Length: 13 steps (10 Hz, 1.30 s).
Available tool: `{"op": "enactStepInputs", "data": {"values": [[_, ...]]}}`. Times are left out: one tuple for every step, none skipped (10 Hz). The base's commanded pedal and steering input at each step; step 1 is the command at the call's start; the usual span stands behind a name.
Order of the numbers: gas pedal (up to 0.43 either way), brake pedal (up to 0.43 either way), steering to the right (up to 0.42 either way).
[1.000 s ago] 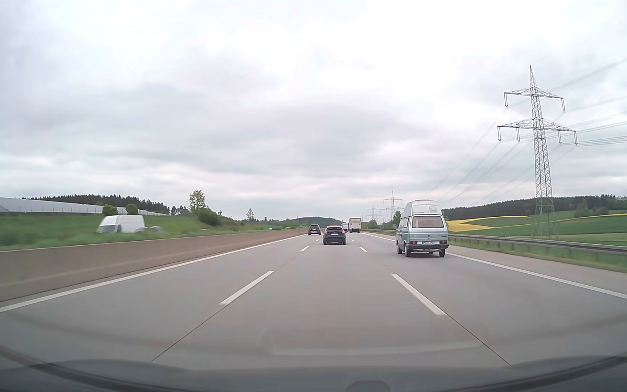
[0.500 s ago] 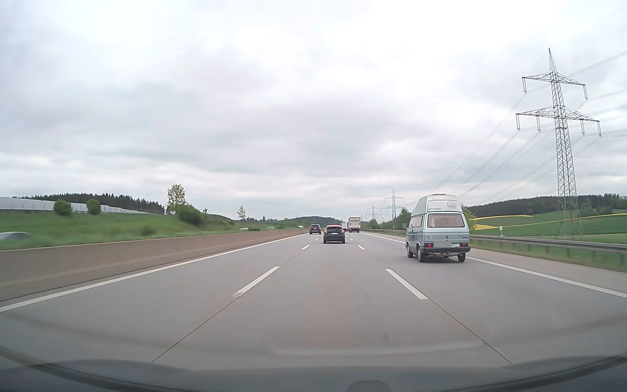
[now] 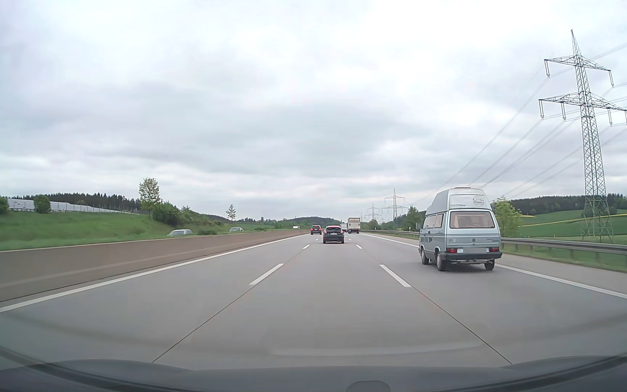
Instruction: Follow the waypoints while adhering to traffic rules and regulations
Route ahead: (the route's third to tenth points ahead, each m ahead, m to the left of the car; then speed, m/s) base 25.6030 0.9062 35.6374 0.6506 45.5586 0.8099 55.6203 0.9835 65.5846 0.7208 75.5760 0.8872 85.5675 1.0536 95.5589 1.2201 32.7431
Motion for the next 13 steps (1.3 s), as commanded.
{"op": "enactStepInputs", "data": {"values": [[0.268, 0.000, -0.001], [0.268, 0.000, -0.001], [0.268, 0.000, -0.002], [0.268, 0.000, -0.002], [0.268, 0.000, -0.002], [0.268, 0.000, -0.002], [0.268, 0.000, -0.002], [0.268, 0.000, -0.002], [0.268, 0.000, -0.002], [0.268, 0.000, -0.002], [0.268, 0.000, -0.002], [0.268, 0.000, -0.002], [0.268, 0.000, -0.002]]}}
